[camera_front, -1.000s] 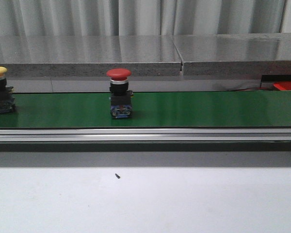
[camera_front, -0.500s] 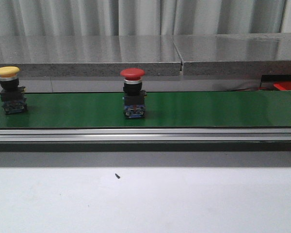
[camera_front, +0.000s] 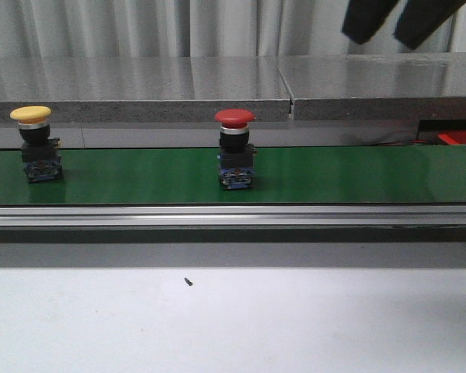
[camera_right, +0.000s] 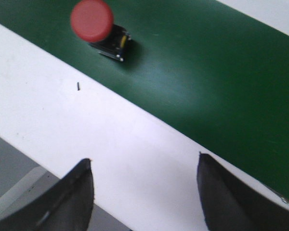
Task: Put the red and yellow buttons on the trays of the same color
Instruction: 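Lower the right gripper onto the red button on the belt and grasp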
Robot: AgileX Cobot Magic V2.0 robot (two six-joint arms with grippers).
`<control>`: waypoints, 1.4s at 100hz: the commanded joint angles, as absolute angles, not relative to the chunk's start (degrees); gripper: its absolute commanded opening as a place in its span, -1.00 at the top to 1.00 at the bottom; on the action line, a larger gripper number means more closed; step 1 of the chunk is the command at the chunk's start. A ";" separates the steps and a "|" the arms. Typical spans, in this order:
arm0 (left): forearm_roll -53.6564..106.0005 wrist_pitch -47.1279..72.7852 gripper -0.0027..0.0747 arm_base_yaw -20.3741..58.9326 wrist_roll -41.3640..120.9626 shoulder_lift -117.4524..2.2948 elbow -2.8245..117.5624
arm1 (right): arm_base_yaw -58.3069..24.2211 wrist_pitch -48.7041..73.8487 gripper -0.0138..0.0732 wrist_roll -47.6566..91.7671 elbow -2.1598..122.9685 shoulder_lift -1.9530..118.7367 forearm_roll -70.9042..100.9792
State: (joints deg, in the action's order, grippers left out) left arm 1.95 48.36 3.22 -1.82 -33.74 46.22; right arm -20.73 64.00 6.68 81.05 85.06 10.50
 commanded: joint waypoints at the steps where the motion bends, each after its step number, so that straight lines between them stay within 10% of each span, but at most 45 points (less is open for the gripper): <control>1: 2.62 44.51 0.98 3.58 -1.77 -33.95 47.78 | -21.22 64.79 -0.41 9.05 86.07 87.00 12.93; 97: 2.62 44.51 0.98 3.58 -1.77 -33.95 47.78 | -23.29 54.57 -0.77 18.14 93.70 104.71 14.58; 140: 2.62 44.51 0.98 3.58 -1.77 -33.95 47.78 | -23.23 54.91 0.13 18.14 93.70 104.71 14.52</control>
